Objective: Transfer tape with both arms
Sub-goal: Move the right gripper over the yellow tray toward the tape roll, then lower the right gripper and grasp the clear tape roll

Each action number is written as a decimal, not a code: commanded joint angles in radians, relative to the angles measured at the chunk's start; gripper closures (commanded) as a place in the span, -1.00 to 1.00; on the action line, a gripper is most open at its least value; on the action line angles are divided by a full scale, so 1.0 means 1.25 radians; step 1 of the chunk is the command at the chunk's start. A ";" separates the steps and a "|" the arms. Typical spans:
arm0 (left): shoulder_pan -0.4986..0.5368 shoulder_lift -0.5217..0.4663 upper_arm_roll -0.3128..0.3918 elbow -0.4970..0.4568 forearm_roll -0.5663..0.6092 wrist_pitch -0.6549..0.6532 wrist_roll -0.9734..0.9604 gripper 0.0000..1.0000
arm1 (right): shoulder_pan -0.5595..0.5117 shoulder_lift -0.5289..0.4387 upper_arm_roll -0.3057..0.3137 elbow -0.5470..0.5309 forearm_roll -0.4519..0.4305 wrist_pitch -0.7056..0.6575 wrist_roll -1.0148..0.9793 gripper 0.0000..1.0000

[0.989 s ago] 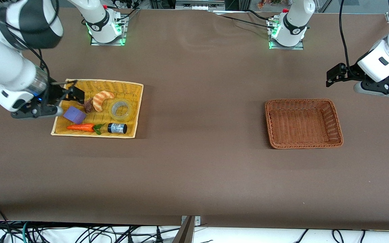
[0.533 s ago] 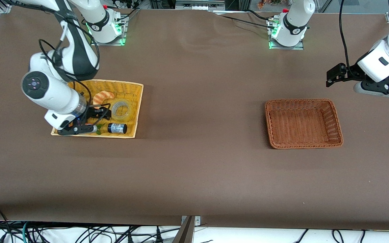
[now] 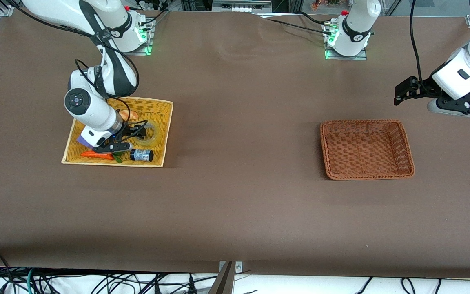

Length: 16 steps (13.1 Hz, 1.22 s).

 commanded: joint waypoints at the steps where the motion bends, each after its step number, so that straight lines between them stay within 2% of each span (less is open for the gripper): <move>1: 0.004 0.008 -0.001 0.019 -0.011 -0.014 0.011 -1.00 | -0.006 -0.019 0.007 -0.037 -0.002 0.024 0.011 -1.00; 3: 0.004 0.008 -0.001 0.019 -0.011 -0.014 0.010 -1.00 | -0.006 -0.008 0.007 -0.063 -0.002 0.064 0.011 -0.97; 4: 0.004 0.008 -0.001 0.019 -0.011 -0.014 0.010 -1.00 | -0.006 -0.003 0.007 -0.068 -0.002 0.072 0.011 -0.78; 9: 0.004 0.008 -0.001 0.019 -0.011 -0.014 0.011 -1.00 | -0.006 -0.007 0.007 -0.063 -0.002 0.063 0.010 0.92; 10: 0.004 0.008 -0.001 0.019 -0.011 -0.014 0.011 -1.00 | -0.006 -0.012 0.011 -0.059 -0.002 0.063 0.007 1.00; 12: 0.004 0.008 -0.001 0.018 -0.011 -0.014 0.012 -1.00 | -0.006 -0.021 0.019 -0.029 0.000 0.043 0.006 1.00; 15: 0.004 0.008 -0.001 0.018 -0.011 -0.015 0.012 -1.00 | 0.005 -0.012 0.077 0.135 0.003 -0.112 0.037 1.00; 16: 0.004 0.008 -0.001 0.018 -0.011 -0.015 0.013 -1.00 | 0.037 -0.002 0.079 0.193 0.007 -0.164 0.067 1.00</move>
